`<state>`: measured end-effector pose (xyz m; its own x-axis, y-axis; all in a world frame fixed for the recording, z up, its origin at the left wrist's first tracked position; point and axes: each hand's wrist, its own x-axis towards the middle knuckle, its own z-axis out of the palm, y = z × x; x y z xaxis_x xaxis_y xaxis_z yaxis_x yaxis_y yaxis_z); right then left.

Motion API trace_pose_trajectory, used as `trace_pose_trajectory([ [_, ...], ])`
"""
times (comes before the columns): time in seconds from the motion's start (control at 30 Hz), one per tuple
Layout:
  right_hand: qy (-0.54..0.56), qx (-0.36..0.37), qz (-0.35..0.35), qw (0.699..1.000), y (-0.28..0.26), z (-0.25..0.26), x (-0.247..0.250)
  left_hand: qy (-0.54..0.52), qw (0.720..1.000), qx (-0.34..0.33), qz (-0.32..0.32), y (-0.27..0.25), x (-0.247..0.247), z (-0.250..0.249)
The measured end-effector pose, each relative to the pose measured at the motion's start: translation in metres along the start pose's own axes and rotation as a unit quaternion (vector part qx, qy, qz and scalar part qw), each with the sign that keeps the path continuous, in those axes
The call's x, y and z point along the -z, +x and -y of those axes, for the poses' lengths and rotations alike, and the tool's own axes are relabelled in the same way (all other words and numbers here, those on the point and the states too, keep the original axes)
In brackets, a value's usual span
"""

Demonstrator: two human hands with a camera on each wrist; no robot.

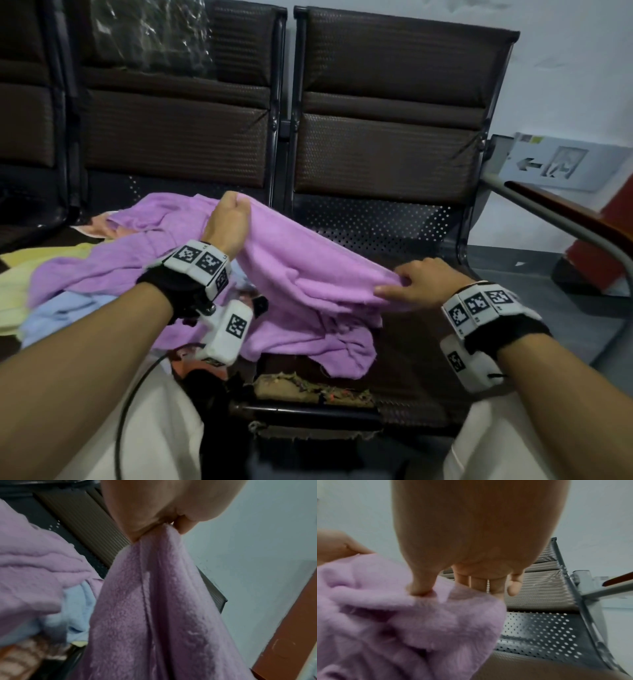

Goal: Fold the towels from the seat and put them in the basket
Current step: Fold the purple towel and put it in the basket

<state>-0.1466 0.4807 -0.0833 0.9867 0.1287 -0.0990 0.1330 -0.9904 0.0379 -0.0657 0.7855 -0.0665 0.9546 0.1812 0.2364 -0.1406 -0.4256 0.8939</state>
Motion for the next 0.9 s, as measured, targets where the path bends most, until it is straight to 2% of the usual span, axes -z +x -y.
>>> trace_pose_trajectory([
  [0.1, 0.006, -0.069, 0.014, 0.998, -0.006, -0.014, 0.0, 0.058, 0.998, 0.011, -0.005, 0.003, 0.009, 0.003],
  [0.27, 0.036, -0.082, 0.06, 0.994, -0.011, -0.019, -0.001, 0.08, 0.997, -0.007, 0.008, -0.005, 0.009, 0.005],
  [0.4, 0.093, -0.126, 0.001, 0.988, -0.013, -0.016, 0.0, 0.09, 0.996, -0.015, -0.003, -0.01, 0.009, 0.009],
  [0.53, 0.104, -0.099, -0.104, 0.984, -0.012, -0.014, 0.002, 0.106, 0.994, -0.034, -0.015, -0.009, 0.011, 0.018],
  [0.63, 0.134, -0.095, -0.129, 0.978, -0.007, -0.013, -0.003, 0.1, 0.994, -0.033, -0.031, -0.007, 0.012, 0.022],
  [0.73, 0.242, -0.133, -0.175, 0.945, -0.001, -0.017, -0.007, 0.085, 0.995, -0.026, -0.04, -0.006, 0.012, 0.021],
  [0.83, 0.399, -0.144, -0.248, 0.871, 0.004, -0.016, -0.002, 0.043, 0.998, -0.006, -0.038, -0.007, 0.011, 0.016],
  [0.9, 0.456, -0.15, -0.309, 0.821, 0.006, -0.014, 0.008, 0.013, 0.999, 0.005, -0.037, -0.009, 0.01, 0.009],
])
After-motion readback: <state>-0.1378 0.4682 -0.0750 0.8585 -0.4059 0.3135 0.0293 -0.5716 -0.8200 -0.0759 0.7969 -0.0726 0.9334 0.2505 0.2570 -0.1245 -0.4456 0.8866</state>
